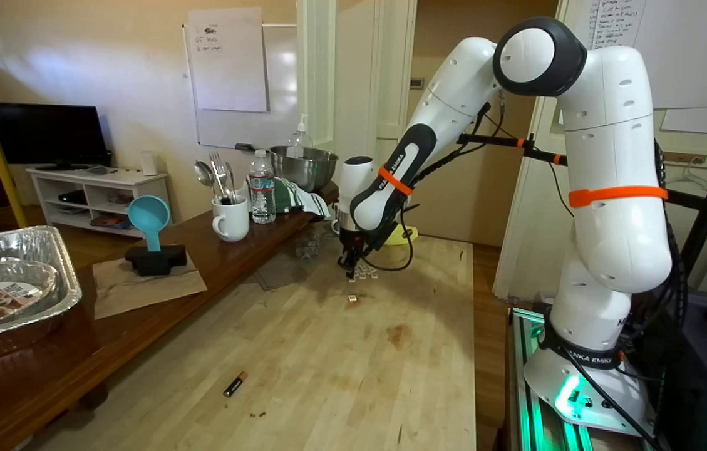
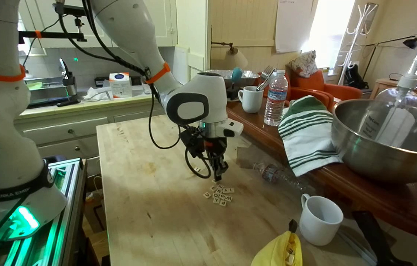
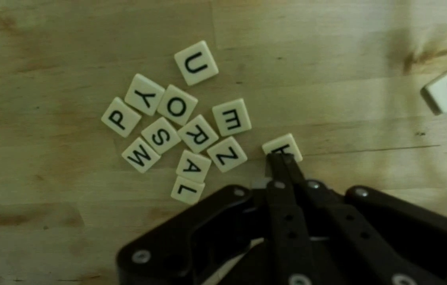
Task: Use the tiles to create the word 'The'.
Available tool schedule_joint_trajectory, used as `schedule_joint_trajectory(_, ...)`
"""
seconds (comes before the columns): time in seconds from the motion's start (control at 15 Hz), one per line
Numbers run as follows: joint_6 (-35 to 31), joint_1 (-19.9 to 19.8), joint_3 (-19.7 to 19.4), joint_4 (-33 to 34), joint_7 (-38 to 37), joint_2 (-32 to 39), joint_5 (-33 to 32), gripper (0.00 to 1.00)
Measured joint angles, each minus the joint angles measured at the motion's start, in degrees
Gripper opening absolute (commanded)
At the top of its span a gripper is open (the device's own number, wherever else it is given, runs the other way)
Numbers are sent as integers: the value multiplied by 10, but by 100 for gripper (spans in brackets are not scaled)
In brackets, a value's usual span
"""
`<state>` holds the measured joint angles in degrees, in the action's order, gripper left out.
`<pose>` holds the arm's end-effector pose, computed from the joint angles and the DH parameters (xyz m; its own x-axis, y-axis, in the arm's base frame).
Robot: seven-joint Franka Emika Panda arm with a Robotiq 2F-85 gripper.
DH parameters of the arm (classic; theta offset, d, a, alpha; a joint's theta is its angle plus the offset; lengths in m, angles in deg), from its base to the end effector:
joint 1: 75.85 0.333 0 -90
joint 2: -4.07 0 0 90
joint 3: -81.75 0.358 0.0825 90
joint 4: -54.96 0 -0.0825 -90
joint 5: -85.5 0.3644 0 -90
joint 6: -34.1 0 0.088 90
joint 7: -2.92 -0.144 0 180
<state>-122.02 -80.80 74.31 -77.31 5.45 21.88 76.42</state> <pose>0.5320 -0.1136 0.2411 0.9957 -0.0165 0.0908 -0.0276 -0.9921 0.1222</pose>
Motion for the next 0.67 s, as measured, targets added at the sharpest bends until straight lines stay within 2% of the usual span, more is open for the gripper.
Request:
schedule_joint_trajectory(0.2, 0, -1, 3, 1, 9, 3, 1, 0)
schedule_joint_trajectory(0.33, -1, -7, 13, 0, 40, 3, 4, 0)
schedule_joint_trajectory(0.67, -22, -48, 72, -14, 211, -4, 42, 0)
